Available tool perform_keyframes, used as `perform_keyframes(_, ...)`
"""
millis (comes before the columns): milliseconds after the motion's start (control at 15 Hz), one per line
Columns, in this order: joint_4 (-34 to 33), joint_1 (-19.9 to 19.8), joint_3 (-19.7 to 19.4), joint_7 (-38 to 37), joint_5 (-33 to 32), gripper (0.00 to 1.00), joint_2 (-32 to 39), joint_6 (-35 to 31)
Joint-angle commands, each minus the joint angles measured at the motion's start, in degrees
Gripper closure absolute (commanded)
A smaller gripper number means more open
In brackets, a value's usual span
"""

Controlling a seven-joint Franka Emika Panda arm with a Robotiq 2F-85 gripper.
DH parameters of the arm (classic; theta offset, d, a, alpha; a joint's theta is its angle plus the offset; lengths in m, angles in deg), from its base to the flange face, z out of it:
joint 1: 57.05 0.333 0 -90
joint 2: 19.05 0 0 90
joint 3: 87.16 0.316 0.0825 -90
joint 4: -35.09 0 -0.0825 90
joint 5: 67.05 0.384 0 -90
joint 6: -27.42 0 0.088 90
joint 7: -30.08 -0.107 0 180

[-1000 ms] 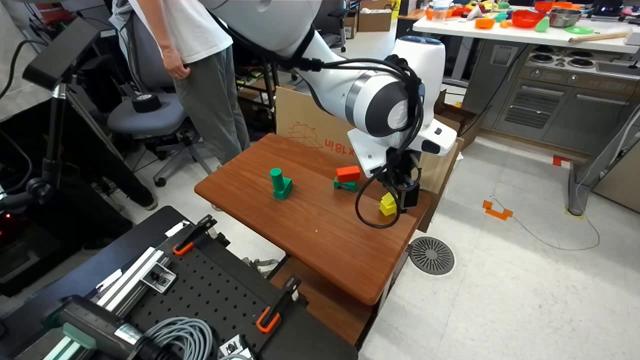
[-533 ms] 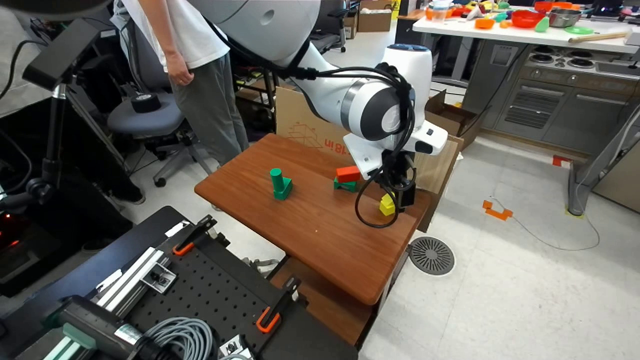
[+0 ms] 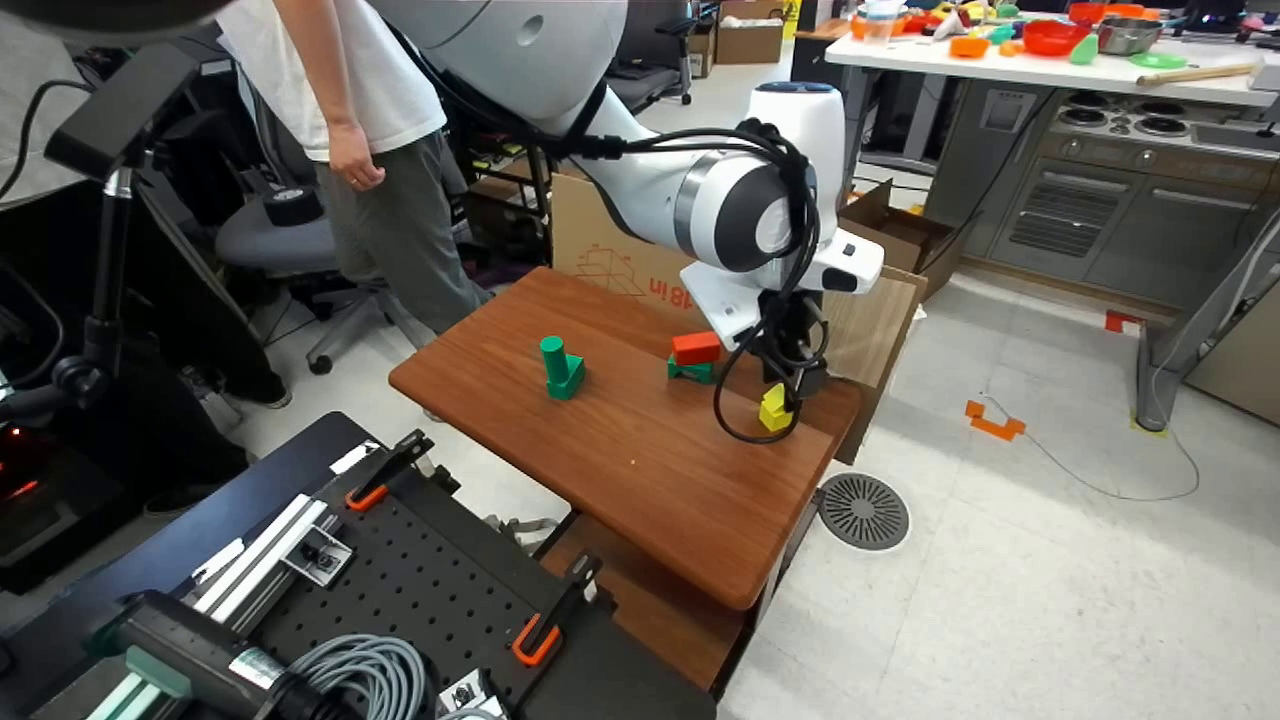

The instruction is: Pick up one yellow object and place it on top of the green object

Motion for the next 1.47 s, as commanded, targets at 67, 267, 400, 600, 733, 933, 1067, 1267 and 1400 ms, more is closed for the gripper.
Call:
perform_keyframes(67, -1.4, 1.0, -1.3, -0.8, -1.3, 0.82, 1.1, -1.6)
perform_keyframes(267, -0.1, 0.4, -1.0, -1.2, -0.1, 0.91, -1.0, -0.7)
perform_keyframes(400, 2.9, 0.0, -0.5, -0.8, 0.7, 0.91, -4.4, -0.5)
perform_keyframes(600, 10.7, -0.4, 0.4, 2.0, 1.2, 0.91, -12.3, -2.7)
perform_keyframes(733, 16.2, 0.1, 0.9, 4.0, 0.6, 0.91, -17.7, -3.1)
perform_keyframes(933, 24.5, 0.6, 2.8, 8.1, -0.4, 0.91, -24.7, -2.7)
perform_keyframes(1067, 30.7, 0.6, 5.0, 11.8, -0.4, 0.91, -28.6, -2.7)
perform_keyframes(1267, 38.8, 1.8, 7.4, 14.5, -1.1, 0.91, -32.5, -3.2)
perform_keyframes(1400, 42.4, 2.8, 8.8, 15.5, -2.2, 0.91, -34.1, -4.1)
